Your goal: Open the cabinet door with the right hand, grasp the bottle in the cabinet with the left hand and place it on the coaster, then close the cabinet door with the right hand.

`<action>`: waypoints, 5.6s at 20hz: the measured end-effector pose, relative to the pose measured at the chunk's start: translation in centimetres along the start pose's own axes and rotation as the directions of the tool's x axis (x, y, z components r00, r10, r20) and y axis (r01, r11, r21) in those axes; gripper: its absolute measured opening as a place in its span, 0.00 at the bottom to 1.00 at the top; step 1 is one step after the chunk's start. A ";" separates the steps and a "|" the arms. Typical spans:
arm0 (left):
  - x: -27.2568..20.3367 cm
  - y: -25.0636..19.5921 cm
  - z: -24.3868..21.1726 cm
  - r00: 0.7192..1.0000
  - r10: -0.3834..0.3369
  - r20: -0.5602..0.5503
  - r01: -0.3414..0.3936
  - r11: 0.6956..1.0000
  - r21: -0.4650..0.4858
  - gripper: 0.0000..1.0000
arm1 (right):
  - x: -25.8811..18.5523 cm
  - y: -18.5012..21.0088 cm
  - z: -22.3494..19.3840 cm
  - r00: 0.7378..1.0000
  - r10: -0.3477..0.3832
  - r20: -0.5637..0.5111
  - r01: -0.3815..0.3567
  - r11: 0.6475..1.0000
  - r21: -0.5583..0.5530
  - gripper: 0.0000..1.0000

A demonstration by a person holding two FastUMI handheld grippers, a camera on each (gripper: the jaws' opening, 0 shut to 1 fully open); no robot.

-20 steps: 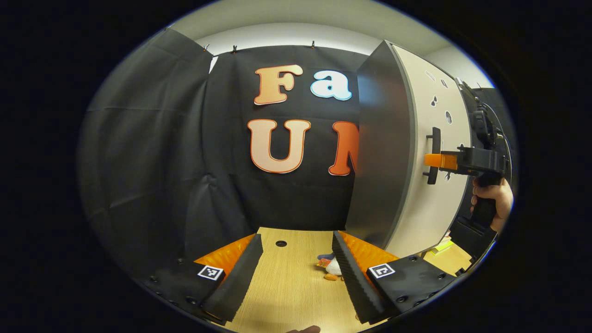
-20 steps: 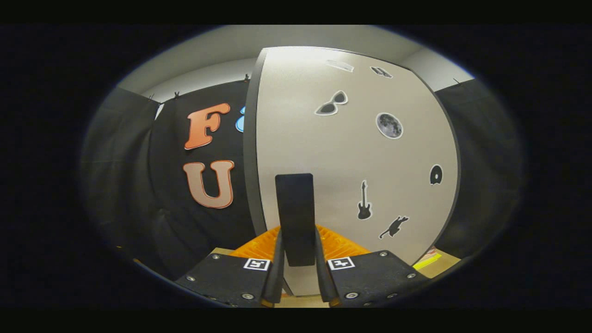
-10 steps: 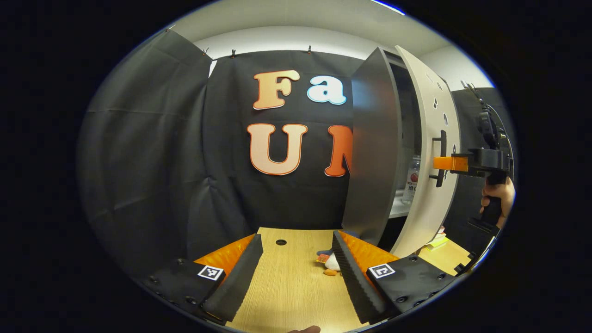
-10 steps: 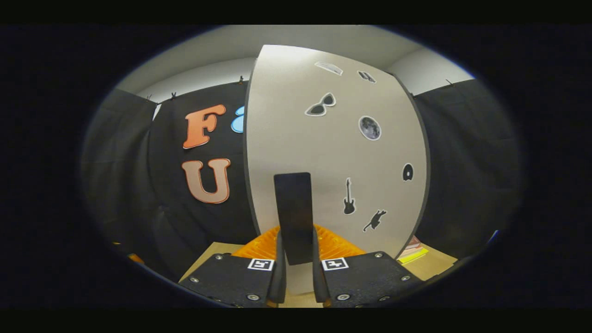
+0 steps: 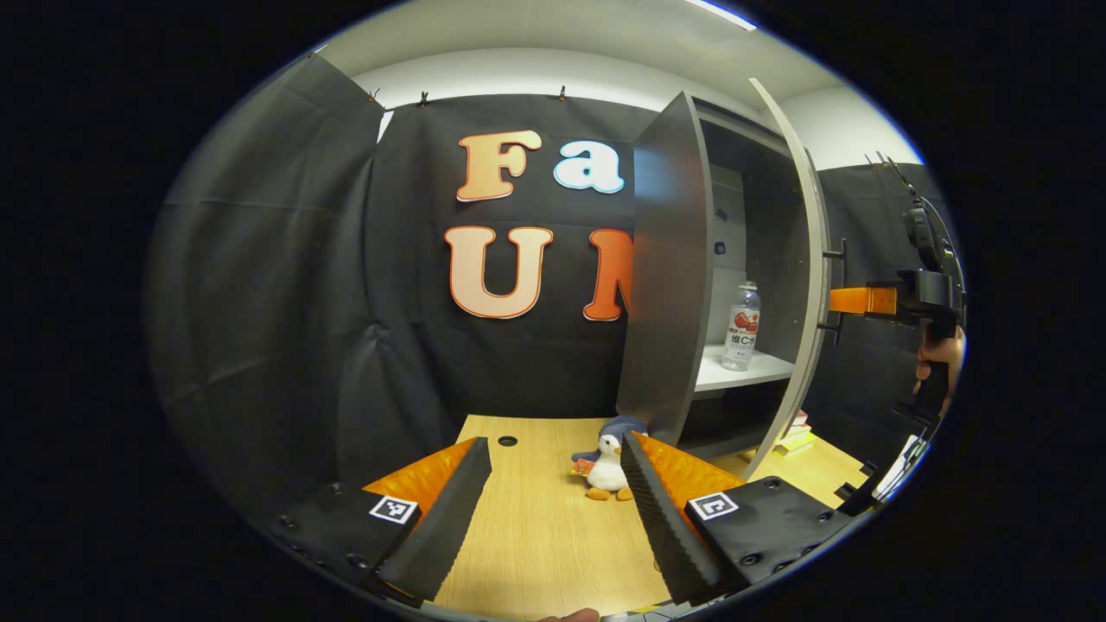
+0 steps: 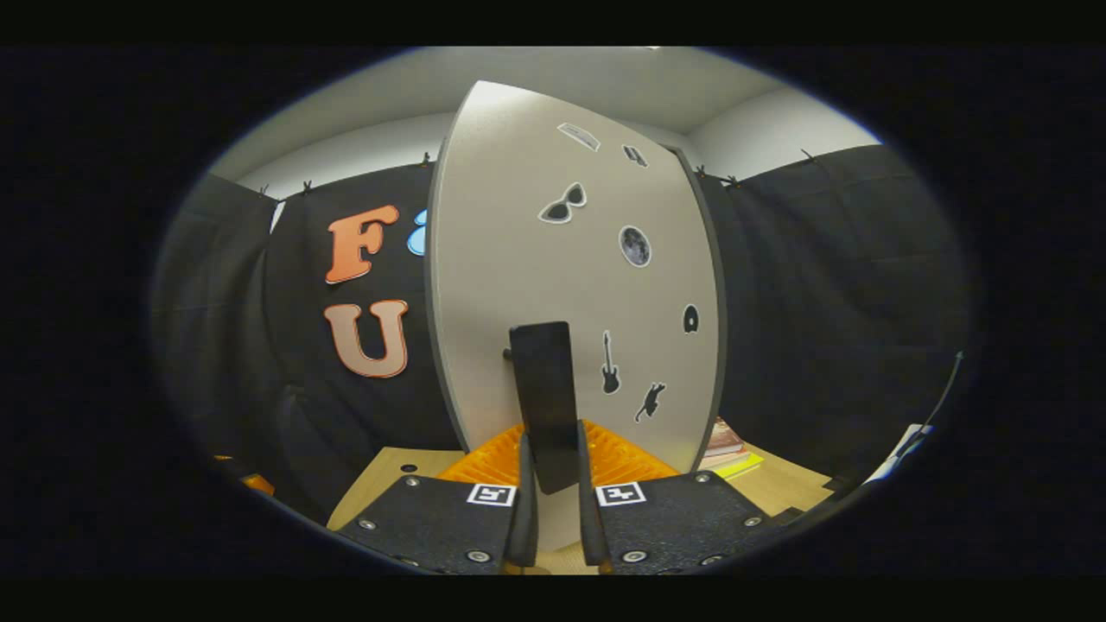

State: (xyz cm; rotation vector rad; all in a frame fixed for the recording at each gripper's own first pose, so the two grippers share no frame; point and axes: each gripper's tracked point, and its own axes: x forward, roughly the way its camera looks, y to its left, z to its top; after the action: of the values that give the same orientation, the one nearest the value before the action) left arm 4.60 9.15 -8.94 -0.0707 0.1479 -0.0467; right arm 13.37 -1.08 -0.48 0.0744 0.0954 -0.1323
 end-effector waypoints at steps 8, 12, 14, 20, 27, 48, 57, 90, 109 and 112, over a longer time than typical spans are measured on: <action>0.1 -4.2 -0.4 0.998 -0.056 -0.014 0.055 0.998 -0.026 0.99 | -3.4 -4.6 -0.1 0.999 -0.032 0.007 0.032 0.999 0.011 0.17; 0.1 -8.2 -0.5 0.996 -0.083 -0.016 0.083 0.997 -0.009 0.98 | -4.6 -7.3 0.0 1.000 -0.015 0.022 0.014 0.999 0.028 0.16; -0.2 -10.8 -0.2 0.996 -0.089 -0.011 0.089 0.996 0.008 0.99 | -5.2 -8.5 0.0 1.000 -0.002 0.019 0.001 0.999 0.035 0.19; -1.3 -18.2 -0.2 0.996 -0.085 -0.012 0.085 0.996 0.007 0.99 | -5.9 -11.4 0.0 0.997 0.077 0.022 -0.077 0.997 -0.013 0.11; -1.7 -25.0 -1.3 0.998 -0.062 -0.024 0.062 0.998 0.013 0.98 | -6.6 -18.3 0.1 0.990 0.125 0.059 -0.126 0.992 0.016 0.12; 1.4 -31.3 -1.4 0.997 -0.058 -0.046 0.060 0.997 0.037 0.98 | -5.9 -29.0 0.6 0.986 0.141 0.088 -0.148 0.986 0.075 0.06; 10.3 -36.1 1.6 0.982 -0.188 0.011 0.186 0.980 0.068 0.98 | -14.0 -23.8 3.1 0.972 0.159 0.173 -0.168 0.985 0.035 0.05; 34.2 -39.4 8.1 0.967 -0.218 0.131 0.200 0.970 0.137 0.85 | -3.0 -11.9 -3.4 0.990 0.134 -0.036 -0.131 0.990 0.060 0.01; 11.8 -28.5 -5.4 0.992 -0.021 0.124 0.005 0.992 0.128 0.85 | -11.0 -13.5 -8.7 0.950 0.277 -0.145 -0.262 0.958 0.116 0.09; 9.8 -26.5 -10.5 0.996 0.033 0.081 -0.044 0.990 0.137 0.84 | -11.4 -13.5 -9.8 0.942 0.284 -0.179 -0.264 0.956 0.130 0.10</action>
State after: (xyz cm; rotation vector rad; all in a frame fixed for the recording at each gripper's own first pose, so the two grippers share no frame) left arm 11.63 -18.47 -18.82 0.0693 0.0671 -0.0151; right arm -0.61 -12.15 -10.01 0.2048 0.2739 0.1505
